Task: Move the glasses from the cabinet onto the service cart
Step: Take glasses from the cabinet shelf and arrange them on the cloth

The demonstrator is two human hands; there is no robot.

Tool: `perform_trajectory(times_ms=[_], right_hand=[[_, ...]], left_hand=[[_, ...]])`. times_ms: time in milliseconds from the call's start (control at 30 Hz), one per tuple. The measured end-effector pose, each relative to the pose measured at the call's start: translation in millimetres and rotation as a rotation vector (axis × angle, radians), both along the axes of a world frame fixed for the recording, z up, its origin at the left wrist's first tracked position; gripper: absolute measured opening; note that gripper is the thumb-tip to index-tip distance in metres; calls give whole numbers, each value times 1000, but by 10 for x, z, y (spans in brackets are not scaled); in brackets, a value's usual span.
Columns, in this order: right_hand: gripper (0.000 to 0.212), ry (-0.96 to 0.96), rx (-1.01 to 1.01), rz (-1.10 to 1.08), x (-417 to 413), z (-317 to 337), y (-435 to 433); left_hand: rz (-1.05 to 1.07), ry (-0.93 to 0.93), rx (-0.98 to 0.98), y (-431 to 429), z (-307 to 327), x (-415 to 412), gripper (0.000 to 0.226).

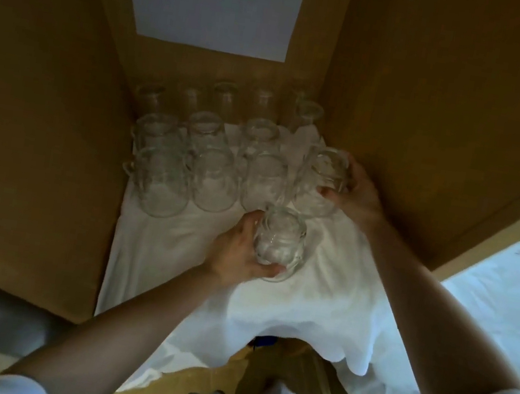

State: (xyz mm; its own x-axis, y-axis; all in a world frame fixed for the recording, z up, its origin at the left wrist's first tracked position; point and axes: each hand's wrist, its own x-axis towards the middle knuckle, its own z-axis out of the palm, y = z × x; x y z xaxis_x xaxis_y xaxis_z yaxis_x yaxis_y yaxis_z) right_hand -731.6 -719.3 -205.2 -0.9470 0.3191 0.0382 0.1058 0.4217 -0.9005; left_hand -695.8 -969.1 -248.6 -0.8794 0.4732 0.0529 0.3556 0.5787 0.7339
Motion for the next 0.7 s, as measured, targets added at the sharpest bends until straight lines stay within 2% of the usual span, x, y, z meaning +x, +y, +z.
perform_trajectory(times_ms=[167,400,467,567,700], right_hand=[[90,-42,20,123,-169,-26,24],[83,-66,-17,169,-347,-131,84],[88,-81,10,171,-368,-140,88],[101,-95,153,151,-352,-195,20],[119,-101,144,34,-229,-526,-90]], left_hand=[[73,64,27,49,-36,31,113],[110,89,30,68,-122,29,115],[125,92,41,75,-121,45,115],[133,93,57,73,-141,25,113],[123,70,83,84,-145,3,112]])
